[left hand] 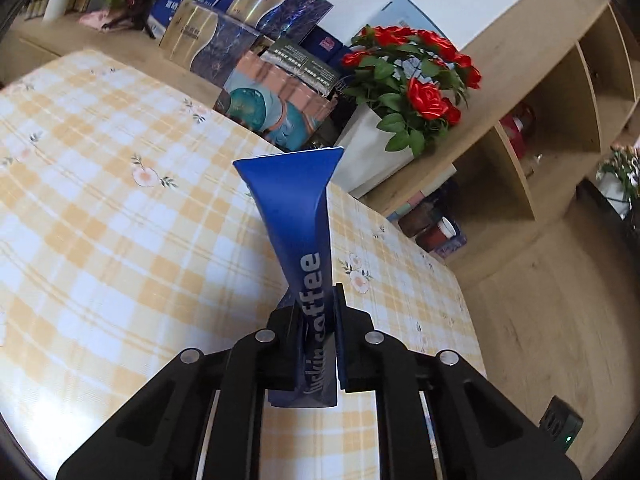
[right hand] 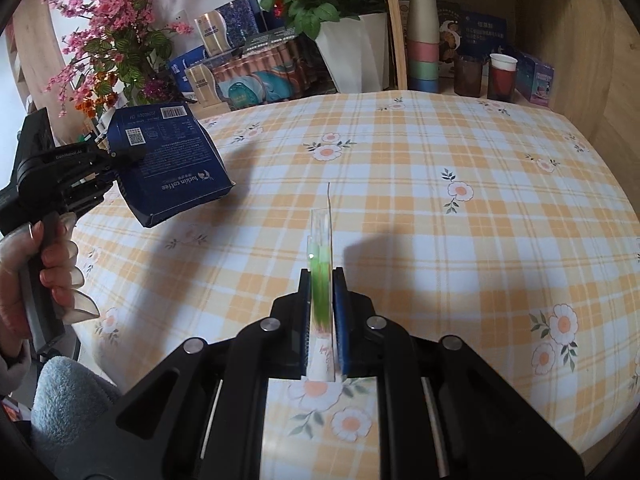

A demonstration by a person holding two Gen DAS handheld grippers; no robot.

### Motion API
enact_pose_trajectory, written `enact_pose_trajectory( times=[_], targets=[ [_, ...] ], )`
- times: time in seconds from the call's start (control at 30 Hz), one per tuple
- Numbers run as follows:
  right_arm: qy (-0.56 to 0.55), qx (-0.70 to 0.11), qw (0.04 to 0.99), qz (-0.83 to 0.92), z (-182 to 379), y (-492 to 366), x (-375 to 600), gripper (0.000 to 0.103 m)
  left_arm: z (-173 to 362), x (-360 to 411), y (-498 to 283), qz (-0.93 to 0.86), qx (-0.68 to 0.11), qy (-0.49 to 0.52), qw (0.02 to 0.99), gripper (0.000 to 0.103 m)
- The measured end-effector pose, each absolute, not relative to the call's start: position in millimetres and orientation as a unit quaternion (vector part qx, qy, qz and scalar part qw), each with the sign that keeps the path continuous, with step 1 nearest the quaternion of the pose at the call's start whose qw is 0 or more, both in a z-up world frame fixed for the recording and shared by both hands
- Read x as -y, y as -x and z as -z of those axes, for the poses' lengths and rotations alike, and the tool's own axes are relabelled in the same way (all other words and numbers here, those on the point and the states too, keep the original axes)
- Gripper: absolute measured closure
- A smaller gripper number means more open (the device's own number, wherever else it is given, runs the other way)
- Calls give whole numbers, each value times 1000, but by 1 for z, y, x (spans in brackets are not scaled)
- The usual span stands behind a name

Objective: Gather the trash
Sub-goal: 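Drop the blue box into the bin with the left tool while the right tool holds the card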

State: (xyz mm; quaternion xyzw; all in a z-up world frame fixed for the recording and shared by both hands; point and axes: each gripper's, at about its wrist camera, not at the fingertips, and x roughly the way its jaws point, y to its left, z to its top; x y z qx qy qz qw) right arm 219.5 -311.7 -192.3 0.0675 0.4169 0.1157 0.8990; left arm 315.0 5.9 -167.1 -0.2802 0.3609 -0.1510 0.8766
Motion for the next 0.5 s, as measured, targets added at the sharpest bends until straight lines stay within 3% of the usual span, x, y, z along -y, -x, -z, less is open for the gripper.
enact_pose_trajectory(
  times=[0.5],
  targets=[
    [-74,-395,907,-127,160,-162,291,89,131,-20,-214,153,-357,196,900,91]
  ],
)
